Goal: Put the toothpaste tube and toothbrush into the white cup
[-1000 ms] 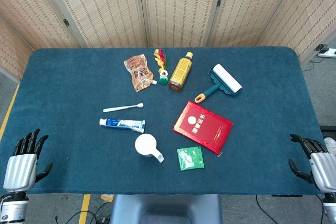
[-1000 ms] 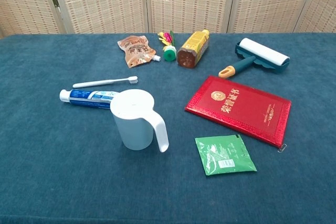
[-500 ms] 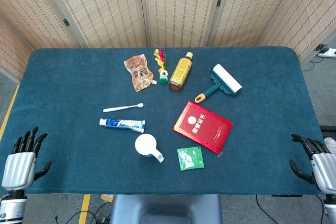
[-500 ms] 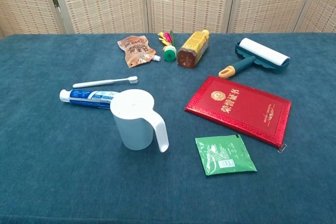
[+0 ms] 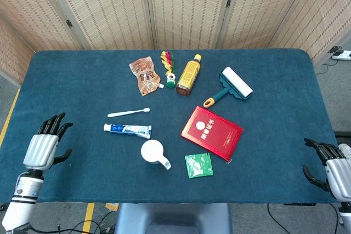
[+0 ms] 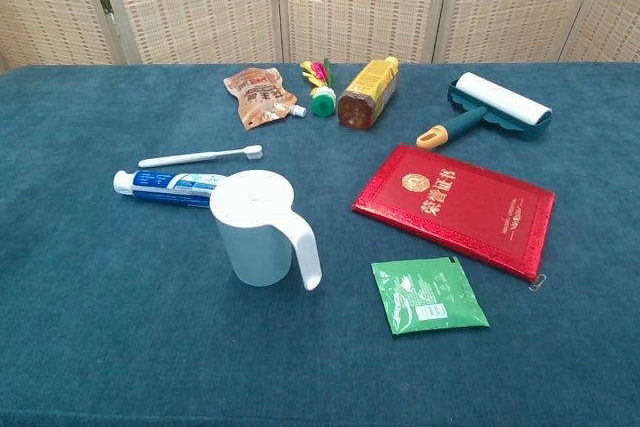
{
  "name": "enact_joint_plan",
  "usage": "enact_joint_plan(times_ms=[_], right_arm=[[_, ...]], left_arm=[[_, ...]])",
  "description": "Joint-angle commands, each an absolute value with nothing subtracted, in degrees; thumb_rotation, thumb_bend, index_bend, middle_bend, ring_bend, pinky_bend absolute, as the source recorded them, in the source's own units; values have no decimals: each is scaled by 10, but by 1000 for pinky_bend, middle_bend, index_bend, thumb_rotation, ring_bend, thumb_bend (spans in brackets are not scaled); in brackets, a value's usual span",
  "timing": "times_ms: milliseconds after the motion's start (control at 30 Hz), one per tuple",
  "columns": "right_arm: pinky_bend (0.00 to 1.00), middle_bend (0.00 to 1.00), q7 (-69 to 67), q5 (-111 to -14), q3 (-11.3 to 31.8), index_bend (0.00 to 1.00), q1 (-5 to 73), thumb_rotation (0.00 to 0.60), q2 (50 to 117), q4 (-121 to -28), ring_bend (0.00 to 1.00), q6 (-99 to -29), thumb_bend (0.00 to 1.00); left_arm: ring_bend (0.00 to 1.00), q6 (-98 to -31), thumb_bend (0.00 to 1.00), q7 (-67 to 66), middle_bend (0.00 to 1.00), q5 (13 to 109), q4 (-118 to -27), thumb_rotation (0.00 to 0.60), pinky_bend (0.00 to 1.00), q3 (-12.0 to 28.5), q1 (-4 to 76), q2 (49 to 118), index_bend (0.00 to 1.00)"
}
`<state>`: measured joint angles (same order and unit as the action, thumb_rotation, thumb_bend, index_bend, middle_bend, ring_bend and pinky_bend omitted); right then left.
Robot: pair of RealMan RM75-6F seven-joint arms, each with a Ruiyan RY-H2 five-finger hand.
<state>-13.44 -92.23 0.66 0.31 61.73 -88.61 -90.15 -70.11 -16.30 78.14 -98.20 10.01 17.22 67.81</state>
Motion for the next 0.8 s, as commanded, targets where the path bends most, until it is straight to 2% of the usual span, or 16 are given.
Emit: enact_joint_plan(times_ms=[33,400,800], right_arm=[[238,280,-133,-922,7,174,3,600,616,-888,238,-902,309],[238,280,-124,-915,9,174,5,600,614,-893,238,-896,308],[238,280,-125,-910,8,174,3,600,611,-895,238,-893,309]], left_arm=[[0,-647,338,-134,46,765,-970,600,137,123,220,679,246],[0,-536,338,-164,47,712,-928,600,136,139,328,733,268],[0,-485,338,-218,47,651,-887,600,136,134,410,809,284]])
